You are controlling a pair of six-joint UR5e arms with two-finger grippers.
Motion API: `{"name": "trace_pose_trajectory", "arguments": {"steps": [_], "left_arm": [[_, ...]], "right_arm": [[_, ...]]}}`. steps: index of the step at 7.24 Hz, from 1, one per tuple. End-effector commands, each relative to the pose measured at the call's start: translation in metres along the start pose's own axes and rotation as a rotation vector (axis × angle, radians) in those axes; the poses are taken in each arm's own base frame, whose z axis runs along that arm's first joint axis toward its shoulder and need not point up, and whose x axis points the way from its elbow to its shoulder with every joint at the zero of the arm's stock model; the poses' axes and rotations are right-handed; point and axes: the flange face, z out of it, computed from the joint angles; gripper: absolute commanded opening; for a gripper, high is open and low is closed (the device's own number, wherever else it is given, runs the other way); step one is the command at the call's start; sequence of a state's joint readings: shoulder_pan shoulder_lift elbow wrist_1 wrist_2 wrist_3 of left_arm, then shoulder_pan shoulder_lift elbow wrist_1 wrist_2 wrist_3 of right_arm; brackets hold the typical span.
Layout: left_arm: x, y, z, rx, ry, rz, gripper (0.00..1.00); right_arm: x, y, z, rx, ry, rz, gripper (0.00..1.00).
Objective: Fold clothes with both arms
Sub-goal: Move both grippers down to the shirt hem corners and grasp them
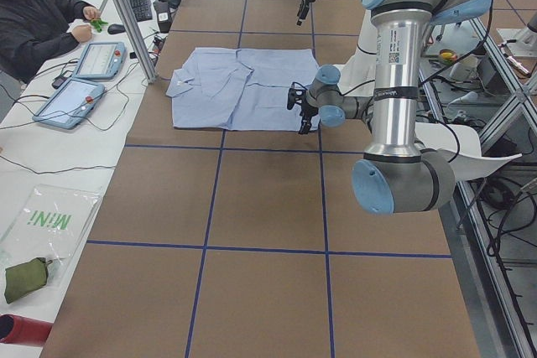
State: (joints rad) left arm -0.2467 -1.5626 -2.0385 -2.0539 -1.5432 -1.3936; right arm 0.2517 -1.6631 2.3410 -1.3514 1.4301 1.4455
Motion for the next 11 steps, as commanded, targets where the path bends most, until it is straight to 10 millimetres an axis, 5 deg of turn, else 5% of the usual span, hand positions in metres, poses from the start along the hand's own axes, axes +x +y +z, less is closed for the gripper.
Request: {"name": "trace_pose_trajectory", "arguments": {"steps": [1,9,11], "left_arm": [[0.031,0.018,0.008,-0.043,-0.048,-0.034,0.75],[0.030,0.029,0.010,-0.065,-0.075,-0.014,0.70],[0.030,0.029,0.010,-0.065,-0.075,-0.014,0.63]], "right_arm": [[0.000,0.000,0.000,0.000,0.000,-0.001,1.00],[0.000,0.000,0.000,0.002,0.000,-0.001,1.00],[0.000,0.000,0.000,0.002,0.000,-0.001,1.00]]}}
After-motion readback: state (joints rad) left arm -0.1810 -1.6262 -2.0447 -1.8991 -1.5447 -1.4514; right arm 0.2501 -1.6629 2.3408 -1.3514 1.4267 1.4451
